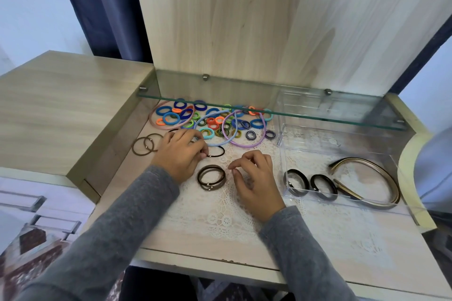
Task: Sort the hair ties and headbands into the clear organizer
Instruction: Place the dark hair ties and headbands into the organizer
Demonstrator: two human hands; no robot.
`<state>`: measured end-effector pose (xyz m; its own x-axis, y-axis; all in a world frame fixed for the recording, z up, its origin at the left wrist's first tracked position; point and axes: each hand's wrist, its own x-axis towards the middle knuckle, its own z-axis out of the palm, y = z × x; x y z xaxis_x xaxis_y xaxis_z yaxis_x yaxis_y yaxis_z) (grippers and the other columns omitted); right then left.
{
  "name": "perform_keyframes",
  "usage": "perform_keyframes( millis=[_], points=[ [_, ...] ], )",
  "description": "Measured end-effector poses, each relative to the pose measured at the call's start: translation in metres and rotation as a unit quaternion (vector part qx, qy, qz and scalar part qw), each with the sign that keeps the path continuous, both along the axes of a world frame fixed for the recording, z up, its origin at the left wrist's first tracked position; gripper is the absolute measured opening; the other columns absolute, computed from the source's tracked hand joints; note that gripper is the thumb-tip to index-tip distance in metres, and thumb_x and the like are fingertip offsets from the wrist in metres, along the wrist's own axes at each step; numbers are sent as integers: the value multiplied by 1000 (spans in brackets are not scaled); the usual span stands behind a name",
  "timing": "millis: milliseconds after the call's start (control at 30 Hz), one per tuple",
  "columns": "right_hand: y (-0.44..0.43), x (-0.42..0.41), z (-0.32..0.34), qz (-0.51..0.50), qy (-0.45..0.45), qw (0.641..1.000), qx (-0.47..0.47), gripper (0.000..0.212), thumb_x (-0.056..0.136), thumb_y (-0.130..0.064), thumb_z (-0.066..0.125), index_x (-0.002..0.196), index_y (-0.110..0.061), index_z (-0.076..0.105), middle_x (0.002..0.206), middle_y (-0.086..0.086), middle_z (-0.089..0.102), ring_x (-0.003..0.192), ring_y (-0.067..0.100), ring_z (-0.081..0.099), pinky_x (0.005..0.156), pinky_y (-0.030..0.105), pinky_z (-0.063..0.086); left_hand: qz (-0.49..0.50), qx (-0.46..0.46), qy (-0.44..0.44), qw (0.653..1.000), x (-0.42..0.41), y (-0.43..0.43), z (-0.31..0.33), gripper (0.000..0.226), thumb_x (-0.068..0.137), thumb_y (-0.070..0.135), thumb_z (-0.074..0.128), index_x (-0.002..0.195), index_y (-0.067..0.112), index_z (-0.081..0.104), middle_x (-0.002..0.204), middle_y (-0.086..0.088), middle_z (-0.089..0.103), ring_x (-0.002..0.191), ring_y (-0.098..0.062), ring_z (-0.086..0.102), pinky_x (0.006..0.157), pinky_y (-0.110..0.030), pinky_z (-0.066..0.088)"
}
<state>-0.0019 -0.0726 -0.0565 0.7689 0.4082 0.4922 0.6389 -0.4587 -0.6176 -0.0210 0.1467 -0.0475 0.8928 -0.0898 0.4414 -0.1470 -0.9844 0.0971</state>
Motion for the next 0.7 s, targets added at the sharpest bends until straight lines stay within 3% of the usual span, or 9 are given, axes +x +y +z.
perform_keyframes(
  millis=[100,233,367,700],
  points=[
    [0,1,-2,-19,6,1000,3,13,85,-12,59,92,-20,66,91,-6,47,93,12,37,80,24,37,28,-39,-36,998,-14,-5,-5,14,86,31,53,90,25,65,110,4,59,103,-22,56,82,-38,38],
    [0,1,-1,-31,12,999,0,13,84,-13,56,92,-20,64,92,-6,48,92,10,37,83,13,29,53,-50,-79,994,-37,-12,-8,10,85,27,56,90,25,63,112,3,59,104,-21,53,83,-36,35],
    [0,1,-1,-29,26,999,-2,14,84,-17,54,93,-20,63,92,-6,49,93,11,37,84,13,29,44,-33,-118,992,-57,-19,-8,12,87,26,55,91,23,66,115,0,61,106,-22,54,85,-38,38],
    [-1,-1,1,-30,36,999,-1,14,83,-16,54,94,-18,62,94,-5,50,94,11,37,84,10,29,11,-6,-103,995,-69,-29,-5,13,86,25,56,87,21,68,111,-1,62,104,-23,54,84,-36,38]
  ],
)
